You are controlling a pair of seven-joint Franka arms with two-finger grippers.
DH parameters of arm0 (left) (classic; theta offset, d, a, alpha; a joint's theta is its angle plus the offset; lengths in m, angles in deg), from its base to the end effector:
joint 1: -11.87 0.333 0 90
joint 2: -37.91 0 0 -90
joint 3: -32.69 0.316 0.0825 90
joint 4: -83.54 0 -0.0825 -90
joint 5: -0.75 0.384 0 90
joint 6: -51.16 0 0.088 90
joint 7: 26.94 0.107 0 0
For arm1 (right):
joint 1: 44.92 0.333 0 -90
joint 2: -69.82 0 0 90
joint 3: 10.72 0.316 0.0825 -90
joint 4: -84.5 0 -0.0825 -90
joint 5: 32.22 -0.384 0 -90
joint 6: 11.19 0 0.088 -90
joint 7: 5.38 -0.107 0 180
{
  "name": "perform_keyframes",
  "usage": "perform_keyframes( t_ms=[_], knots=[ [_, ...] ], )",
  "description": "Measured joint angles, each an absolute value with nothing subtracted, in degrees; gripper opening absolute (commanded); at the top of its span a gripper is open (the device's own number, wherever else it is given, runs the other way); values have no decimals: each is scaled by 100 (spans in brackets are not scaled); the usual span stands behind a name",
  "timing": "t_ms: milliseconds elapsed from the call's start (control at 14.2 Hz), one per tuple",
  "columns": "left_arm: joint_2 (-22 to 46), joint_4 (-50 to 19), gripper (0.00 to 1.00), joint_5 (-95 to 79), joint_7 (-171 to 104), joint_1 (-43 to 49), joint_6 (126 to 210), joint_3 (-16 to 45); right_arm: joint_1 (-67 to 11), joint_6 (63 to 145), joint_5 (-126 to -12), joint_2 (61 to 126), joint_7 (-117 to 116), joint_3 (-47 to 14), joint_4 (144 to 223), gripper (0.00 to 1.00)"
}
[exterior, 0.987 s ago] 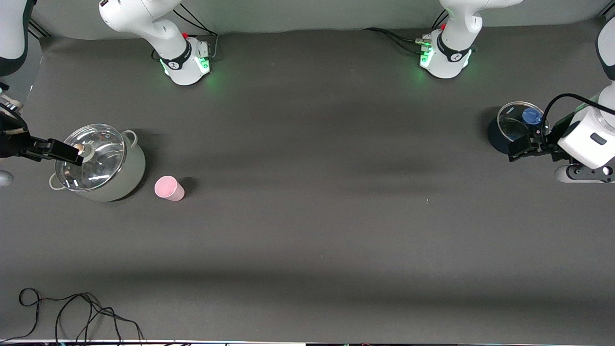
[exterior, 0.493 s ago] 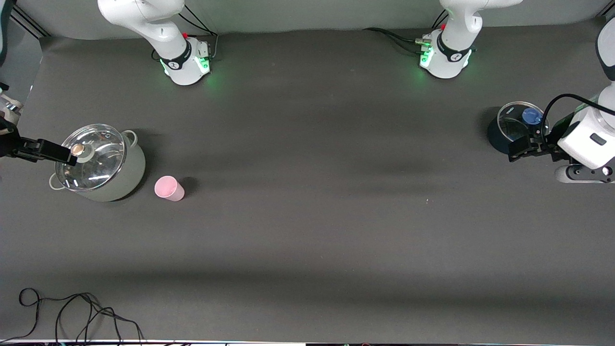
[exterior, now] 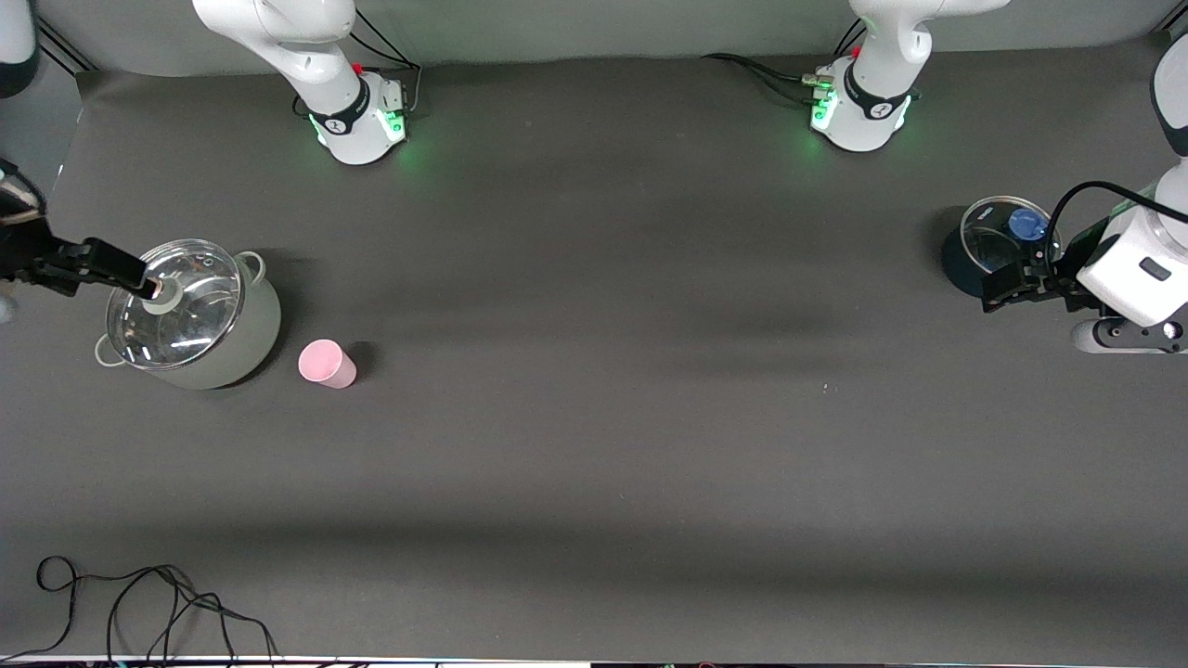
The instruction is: Transfer pink cup from left to right arm
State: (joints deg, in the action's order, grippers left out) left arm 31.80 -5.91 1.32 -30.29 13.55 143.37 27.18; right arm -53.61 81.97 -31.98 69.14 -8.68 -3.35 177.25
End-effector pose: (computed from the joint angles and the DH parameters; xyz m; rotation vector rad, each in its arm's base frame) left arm 0.5863 -0.0355 0.5716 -3.1369 0.0138 0.0908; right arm 0.5554 -0.0128 0.6132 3.1335 -0.1261 0.0298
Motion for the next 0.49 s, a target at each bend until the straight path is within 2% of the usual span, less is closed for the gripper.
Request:
perform_keyframes(
  t_ms=[282, 493],
  knots=[
    [3180, -591, 100, 132, -3029, 1355, 14335, 2718, -5620, 8978, -3197, 6190, -868, -3, 18939, 100],
    [3180, -591, 100, 132, -3029, 1355, 14335, 2718, -5623, 9288, -3197, 6116, -868, 17, 19117, 100]
  ],
)
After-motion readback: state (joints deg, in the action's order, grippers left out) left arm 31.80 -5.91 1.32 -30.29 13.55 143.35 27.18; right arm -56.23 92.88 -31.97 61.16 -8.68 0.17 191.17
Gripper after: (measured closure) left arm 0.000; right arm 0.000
